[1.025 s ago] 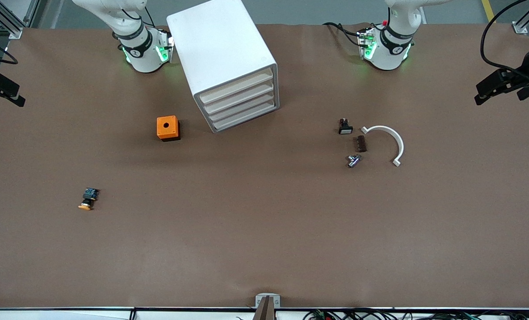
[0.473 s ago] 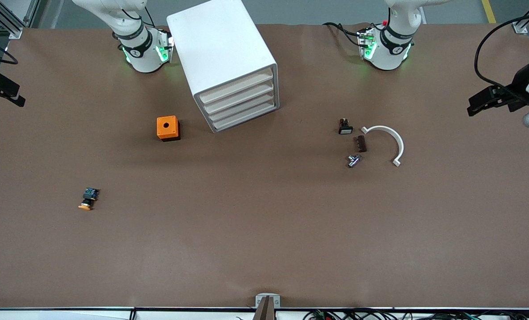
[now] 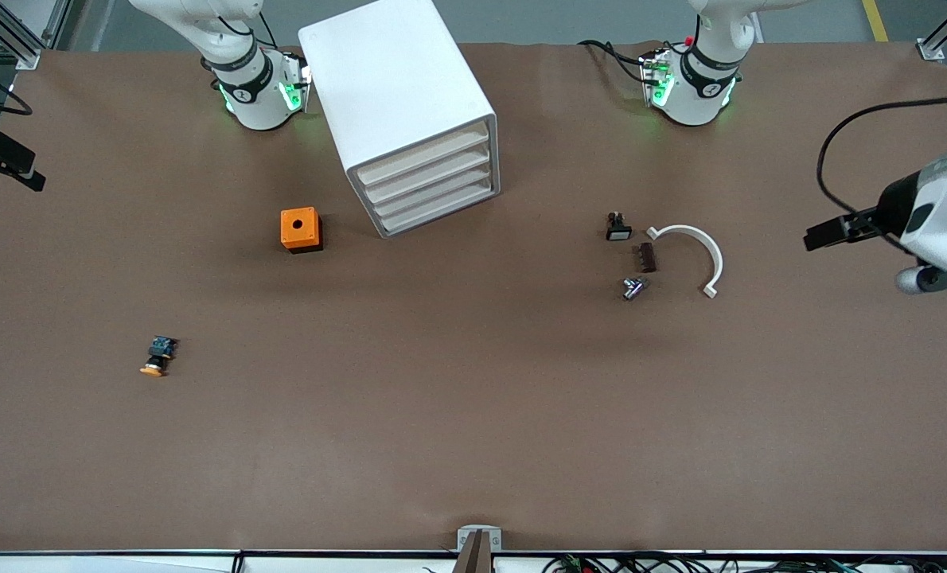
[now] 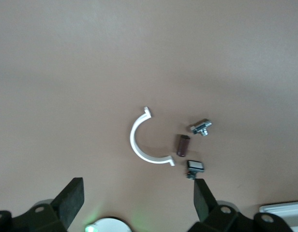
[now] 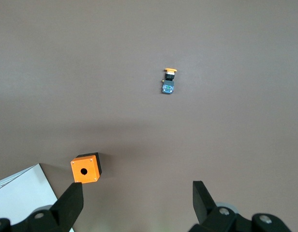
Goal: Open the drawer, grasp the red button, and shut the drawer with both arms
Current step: 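Reach the left gripper to the handle of the white cabinet drawer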
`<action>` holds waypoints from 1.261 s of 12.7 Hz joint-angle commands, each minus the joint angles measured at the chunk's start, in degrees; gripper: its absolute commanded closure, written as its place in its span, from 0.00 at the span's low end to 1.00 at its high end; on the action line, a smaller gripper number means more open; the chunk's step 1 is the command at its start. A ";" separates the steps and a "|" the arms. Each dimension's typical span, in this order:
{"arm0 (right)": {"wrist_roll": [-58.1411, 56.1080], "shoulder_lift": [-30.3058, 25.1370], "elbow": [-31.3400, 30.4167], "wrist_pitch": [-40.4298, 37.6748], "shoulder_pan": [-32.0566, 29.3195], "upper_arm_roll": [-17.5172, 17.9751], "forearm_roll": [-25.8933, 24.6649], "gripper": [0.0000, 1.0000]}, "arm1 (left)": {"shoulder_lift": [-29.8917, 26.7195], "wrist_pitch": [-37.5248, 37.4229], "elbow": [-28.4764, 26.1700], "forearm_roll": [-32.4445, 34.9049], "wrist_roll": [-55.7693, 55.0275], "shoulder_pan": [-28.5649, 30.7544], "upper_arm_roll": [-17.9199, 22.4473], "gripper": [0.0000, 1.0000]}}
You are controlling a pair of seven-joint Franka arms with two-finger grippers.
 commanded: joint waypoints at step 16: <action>-0.17 6.51 2.16 1.00 -1.55 0.70 -0.02 0.00 | 19.71 2.50 4.92 -14.70 -71.00 -18.69 0.00 0.00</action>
